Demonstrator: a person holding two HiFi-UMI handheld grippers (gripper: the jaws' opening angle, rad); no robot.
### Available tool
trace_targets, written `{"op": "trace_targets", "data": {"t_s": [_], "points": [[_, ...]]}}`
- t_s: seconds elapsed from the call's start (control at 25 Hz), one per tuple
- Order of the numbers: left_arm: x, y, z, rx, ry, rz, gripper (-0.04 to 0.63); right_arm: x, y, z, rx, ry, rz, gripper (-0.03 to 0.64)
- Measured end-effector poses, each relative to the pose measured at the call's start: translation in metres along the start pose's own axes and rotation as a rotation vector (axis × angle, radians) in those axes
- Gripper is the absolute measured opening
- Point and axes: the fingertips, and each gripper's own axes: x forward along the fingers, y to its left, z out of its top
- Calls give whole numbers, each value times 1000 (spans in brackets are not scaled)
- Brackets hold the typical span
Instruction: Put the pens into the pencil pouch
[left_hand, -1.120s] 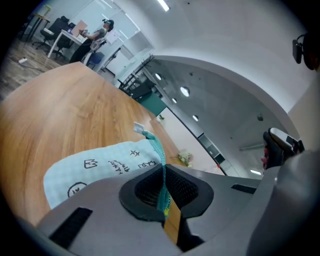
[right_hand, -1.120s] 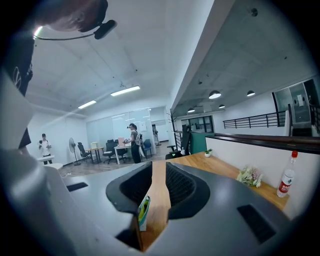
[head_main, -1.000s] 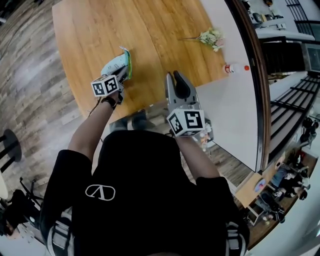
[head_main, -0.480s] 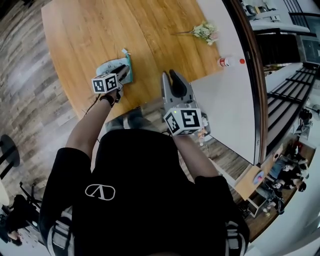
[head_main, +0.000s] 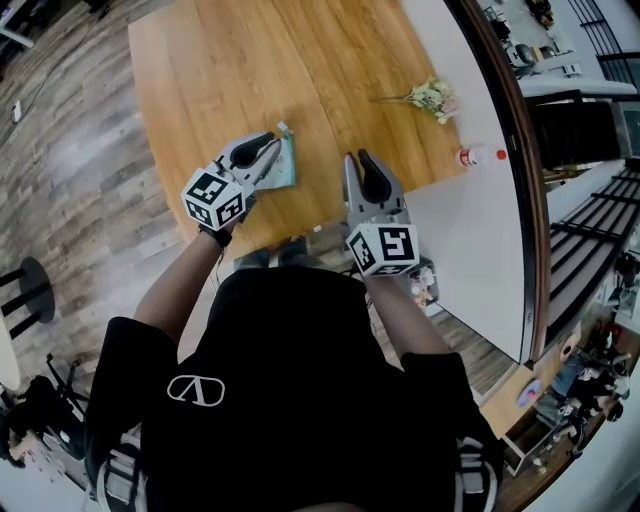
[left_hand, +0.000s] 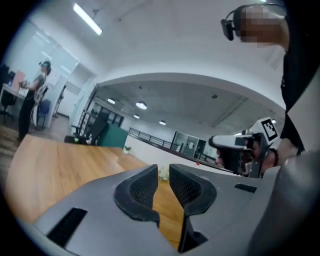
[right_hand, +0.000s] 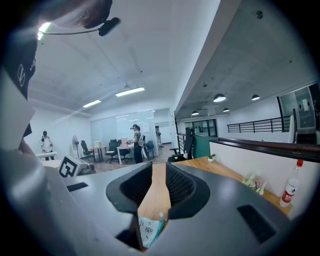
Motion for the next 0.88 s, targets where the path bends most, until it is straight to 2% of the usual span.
{"op": "trace_targets", "data": {"t_s": [0.16,0.32,0.44,0.6,0.68,0.88], "points": [[-36,-19,59,146,-97,40,61,10,16,10,-18,-29,58,84],[-73,-30,103,245,-167,122,53,14,34,19,-45,-56,102,83],[-93,-34,123,300,-189,187,32,16,43,24,-52,-76,125,74],[-112,-34,135,306,-200,248,5,17,51,29,-68,-97,137,43],[-116,-34,135,295,-201,260,5,16,53,31,-79,-107,131,-2],[-119,-33,132,270,-206,261,5,13,58,34,-97,-122,133,-2]]}}
